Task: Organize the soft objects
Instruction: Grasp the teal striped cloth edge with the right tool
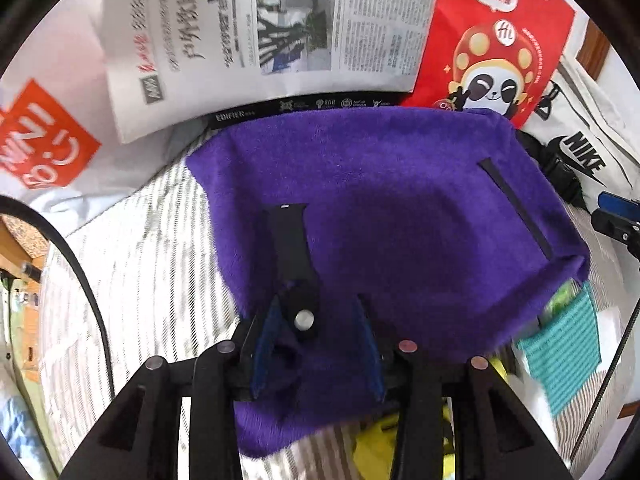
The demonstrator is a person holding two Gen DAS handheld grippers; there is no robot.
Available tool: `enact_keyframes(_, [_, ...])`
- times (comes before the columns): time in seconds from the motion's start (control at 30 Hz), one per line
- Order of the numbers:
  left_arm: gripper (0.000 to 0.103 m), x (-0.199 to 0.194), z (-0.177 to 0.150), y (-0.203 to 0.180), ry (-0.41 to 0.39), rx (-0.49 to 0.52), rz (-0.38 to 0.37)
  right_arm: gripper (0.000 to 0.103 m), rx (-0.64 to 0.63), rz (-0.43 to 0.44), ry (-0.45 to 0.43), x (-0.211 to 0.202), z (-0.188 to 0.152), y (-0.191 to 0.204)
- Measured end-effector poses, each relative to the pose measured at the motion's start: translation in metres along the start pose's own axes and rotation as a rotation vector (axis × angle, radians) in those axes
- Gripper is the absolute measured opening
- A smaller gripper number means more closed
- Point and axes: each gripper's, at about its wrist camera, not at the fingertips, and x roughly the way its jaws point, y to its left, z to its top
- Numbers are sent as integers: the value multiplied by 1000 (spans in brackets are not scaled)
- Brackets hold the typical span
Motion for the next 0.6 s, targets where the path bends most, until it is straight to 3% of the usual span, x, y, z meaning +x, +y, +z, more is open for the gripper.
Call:
enact_keyframes(0.3, [41,-50,-30,-2,-74,-10,-74,53,71,26,-22,-30,-53,3])
enact_keyframes(0.6, [42,-72,-66,-9,-96,-7,-135,56,147,105,56,-11,-101,3])
